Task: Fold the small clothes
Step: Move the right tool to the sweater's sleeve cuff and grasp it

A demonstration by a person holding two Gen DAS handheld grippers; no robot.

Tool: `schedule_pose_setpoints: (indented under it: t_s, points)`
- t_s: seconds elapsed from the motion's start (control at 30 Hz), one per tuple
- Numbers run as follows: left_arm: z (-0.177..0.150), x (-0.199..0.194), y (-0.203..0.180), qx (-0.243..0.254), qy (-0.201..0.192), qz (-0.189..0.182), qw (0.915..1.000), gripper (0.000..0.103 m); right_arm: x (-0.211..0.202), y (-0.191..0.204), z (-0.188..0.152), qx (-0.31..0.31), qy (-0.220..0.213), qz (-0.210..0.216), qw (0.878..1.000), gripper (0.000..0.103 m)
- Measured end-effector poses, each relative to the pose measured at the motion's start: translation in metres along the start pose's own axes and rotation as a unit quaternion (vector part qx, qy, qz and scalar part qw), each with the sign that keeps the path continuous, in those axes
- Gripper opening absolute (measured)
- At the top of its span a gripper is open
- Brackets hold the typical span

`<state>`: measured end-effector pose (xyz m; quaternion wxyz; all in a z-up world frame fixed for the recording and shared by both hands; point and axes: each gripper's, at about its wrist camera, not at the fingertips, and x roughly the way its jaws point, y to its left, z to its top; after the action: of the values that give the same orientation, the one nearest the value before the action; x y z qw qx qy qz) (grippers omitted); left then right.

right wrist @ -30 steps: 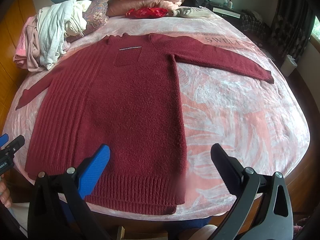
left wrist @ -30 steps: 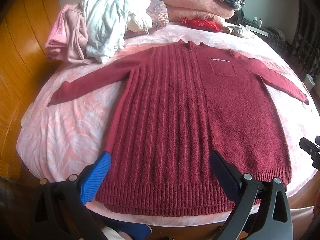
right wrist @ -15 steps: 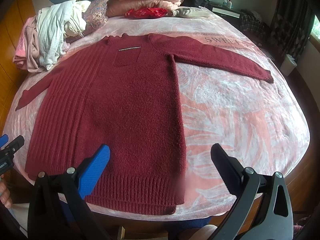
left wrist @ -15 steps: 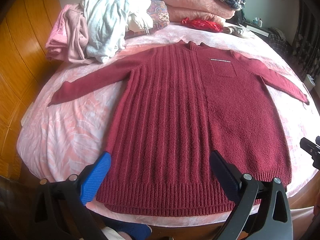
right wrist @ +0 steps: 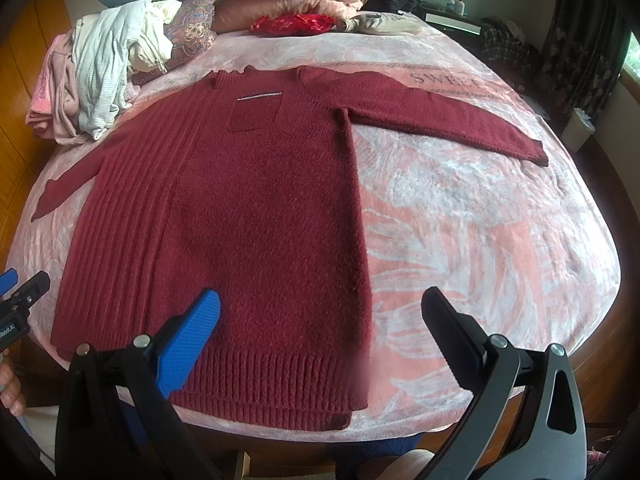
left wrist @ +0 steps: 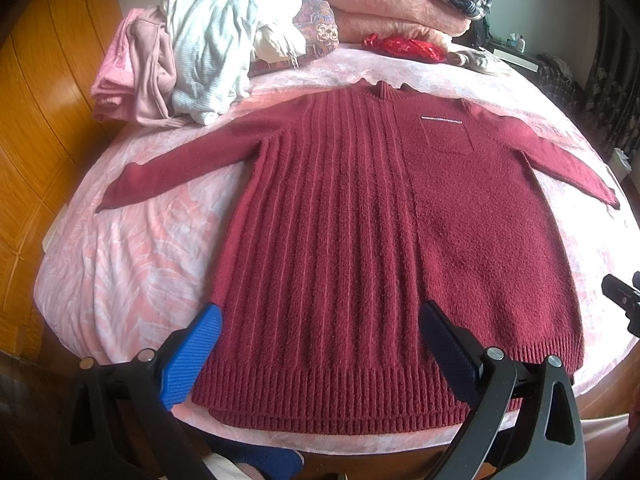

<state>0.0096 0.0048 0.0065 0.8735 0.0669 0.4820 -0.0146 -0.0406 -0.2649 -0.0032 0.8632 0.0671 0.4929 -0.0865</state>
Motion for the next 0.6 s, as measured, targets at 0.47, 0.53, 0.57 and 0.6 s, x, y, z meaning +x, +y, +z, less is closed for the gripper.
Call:
schedule_pose_setpoints:
  t_s: [0.47,0.53,0.57,0.6]
  points:
    - [0.053,0.022,-0.05,0.015,0.019,0.003,0.9997,0.099,0.007,-0.083,0.061,0.097,0.028,0.023,0.995,0.1]
    - [0.074,0.03,-0.068,0.025,0.01,0.002,0.9996,0.099,0.009,-0.118,0.082,0.126,0.02,-0.002,0.992,0.1]
    - [0.084,0.033,-0.077,0.031,0.004,0.004,0.9995,0.099,0.012,-0.13,0.09,0.128,0.02,-0.011,0.991,0.1]
    - [0.1,0.04,-0.091,0.04,-0.003,0.003,0.9992,0.099,0.02,-0.153,0.105,0.122,0.026,-0.027,0.992,0.1]
